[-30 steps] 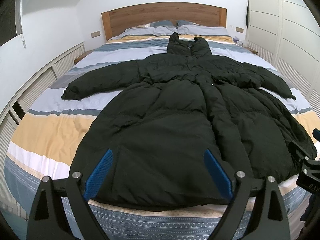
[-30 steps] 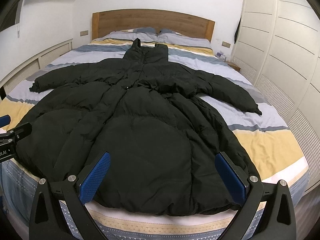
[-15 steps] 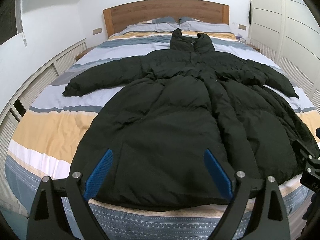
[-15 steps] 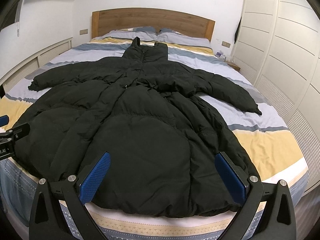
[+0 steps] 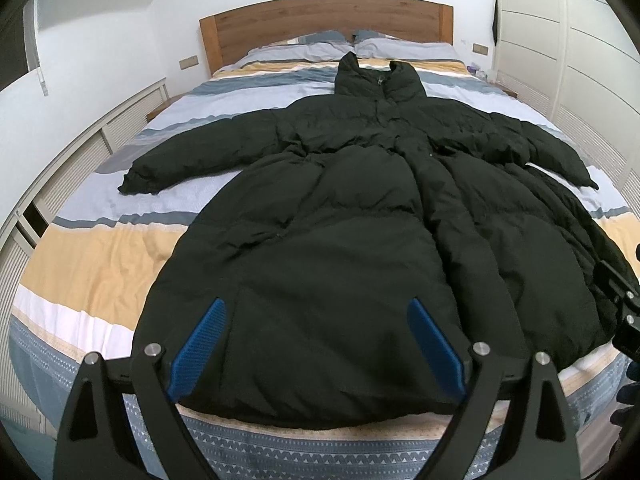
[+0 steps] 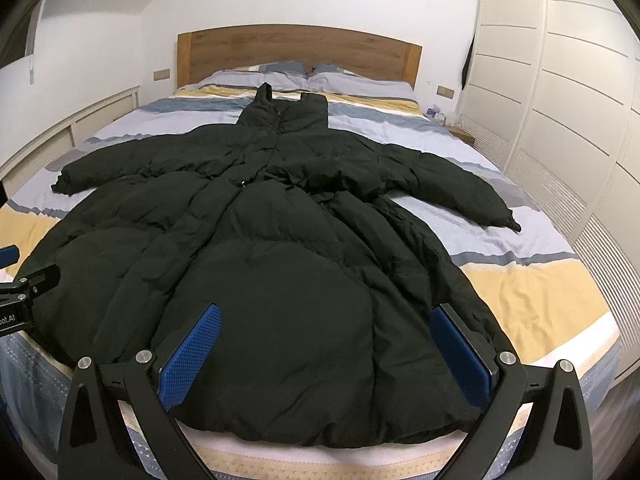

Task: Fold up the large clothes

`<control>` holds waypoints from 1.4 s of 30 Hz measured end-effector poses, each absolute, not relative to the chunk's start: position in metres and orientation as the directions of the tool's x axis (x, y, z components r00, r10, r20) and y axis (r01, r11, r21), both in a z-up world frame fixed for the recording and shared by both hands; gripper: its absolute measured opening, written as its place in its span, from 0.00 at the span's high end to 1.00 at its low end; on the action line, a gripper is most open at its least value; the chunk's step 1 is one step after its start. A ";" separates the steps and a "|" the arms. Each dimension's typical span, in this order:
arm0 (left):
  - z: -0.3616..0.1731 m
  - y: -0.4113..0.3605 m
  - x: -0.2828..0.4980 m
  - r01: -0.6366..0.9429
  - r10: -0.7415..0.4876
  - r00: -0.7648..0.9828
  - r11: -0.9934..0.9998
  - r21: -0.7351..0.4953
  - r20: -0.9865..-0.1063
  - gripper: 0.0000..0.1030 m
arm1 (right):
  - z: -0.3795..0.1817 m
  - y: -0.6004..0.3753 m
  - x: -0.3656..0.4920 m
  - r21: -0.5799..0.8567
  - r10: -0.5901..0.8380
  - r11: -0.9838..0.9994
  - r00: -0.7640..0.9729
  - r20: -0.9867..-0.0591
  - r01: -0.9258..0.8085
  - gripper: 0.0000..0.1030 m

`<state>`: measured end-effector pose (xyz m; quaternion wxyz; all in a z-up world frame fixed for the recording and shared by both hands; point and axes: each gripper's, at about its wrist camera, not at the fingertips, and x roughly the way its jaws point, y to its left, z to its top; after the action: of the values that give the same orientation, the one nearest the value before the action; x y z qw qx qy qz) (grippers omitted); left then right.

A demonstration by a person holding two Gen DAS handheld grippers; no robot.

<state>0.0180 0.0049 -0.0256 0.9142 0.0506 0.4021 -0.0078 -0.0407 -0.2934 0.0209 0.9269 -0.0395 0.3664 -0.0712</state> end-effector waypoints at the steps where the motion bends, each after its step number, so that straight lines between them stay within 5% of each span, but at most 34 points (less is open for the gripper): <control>1: -0.026 0.005 0.019 0.056 0.025 0.674 0.995 0.085 -0.739 0.10 | 0.020 -0.293 -0.040 -0.125 -0.161 0.987 0.720 -0.675 0.103 0.01; 20: -0.017 0.026 0.099 0.129 -0.102 0.628 0.991 -0.026 -0.771 0.10 | 0.046 -0.374 0.033 -0.031 -0.145 0.983 0.668 -0.729 0.180 0.01; 28: 0.008 0.025 0.167 0.114 -0.108 0.658 0.993 -0.043 -0.745 0.10 | 0.062 -0.480 0.109 0.163 -0.090 0.934 0.650 -0.754 0.318 0.01; 42: -0.035 -0.008 0.295 0.099 -0.066 0.693 0.995 0.004 -0.717 0.10 | -0.075 -0.660 0.217 0.457 -0.028 0.652 0.621 -0.783 0.605 0.14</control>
<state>0.2949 -0.0081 -0.0352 0.9199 0.0211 0.3889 -0.0451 0.2174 -0.6598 -0.0745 0.8207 0.3700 0.3904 -0.1928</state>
